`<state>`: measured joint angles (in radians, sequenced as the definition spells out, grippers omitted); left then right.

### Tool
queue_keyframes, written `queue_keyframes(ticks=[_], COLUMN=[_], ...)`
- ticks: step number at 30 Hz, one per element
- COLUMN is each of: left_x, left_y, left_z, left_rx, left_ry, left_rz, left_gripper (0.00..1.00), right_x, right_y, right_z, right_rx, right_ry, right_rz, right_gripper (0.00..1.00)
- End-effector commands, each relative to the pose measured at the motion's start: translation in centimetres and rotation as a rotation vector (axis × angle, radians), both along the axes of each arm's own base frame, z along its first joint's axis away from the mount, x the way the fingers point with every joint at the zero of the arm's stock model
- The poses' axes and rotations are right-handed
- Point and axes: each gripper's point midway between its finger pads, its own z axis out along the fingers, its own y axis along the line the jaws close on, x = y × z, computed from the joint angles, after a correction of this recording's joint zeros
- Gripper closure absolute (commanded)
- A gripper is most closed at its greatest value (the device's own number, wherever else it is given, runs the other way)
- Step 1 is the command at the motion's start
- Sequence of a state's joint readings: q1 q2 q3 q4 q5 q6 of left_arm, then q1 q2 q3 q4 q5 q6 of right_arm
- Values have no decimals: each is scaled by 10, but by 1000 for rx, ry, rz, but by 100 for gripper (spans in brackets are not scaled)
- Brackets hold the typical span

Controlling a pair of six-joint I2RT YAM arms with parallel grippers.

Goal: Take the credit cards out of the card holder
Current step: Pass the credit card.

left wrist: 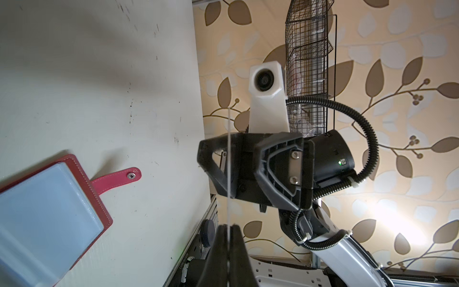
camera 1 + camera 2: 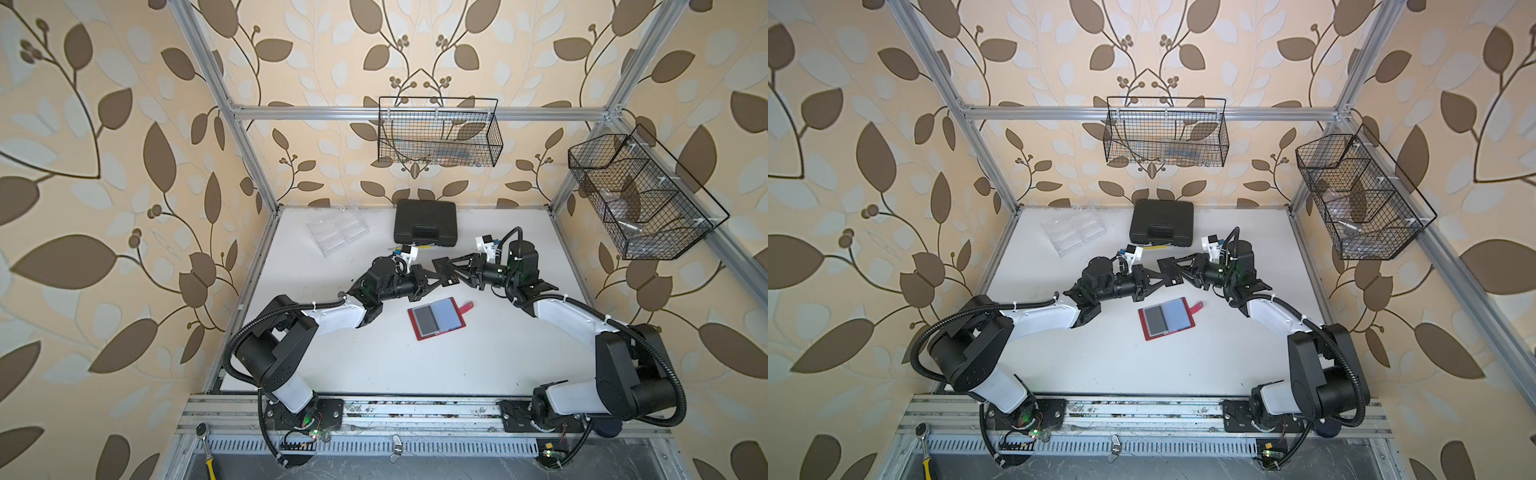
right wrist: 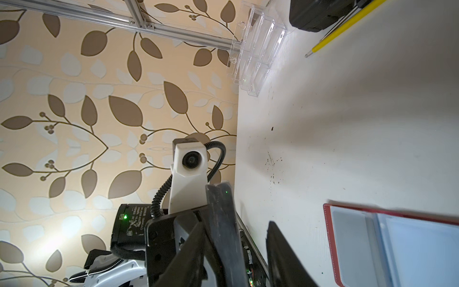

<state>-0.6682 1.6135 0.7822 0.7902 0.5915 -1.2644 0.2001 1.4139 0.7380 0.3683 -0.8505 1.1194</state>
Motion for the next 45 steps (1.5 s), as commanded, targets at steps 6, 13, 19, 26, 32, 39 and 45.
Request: queue_keyframes(ticks=[6,13,19,26,32,39,45], left_x=[-7,-14,-14,-12,-8,0,-1], left_y=[-14,-22,-26,-29,-28,-31,-43], left_z=[31,29,27,26,28,45,51], left_rx=[-73,-73,-73,-75,-83,-144,-177], left_ry=[-84,-85,-85,-84,-90,-114,-125], left_rz=[-64,-98,-114,-124,-98,-55,-70], left_gripper=[100,100,100,92,59,50,55], right_x=[1,1,-2,-5,-3,8,11], right_y=[1,2,3,-3,-14,-27,-25], right_z=[0,0,3,0,13,49,51], right_rx=[25,35,45,43,37,40,61], right_ry=[2,0,-4,2,-60,-187,-185], right_rz=[16,29,42,37,-6,-99,-104], right_gripper=[66,76,93,100,100,100,100])
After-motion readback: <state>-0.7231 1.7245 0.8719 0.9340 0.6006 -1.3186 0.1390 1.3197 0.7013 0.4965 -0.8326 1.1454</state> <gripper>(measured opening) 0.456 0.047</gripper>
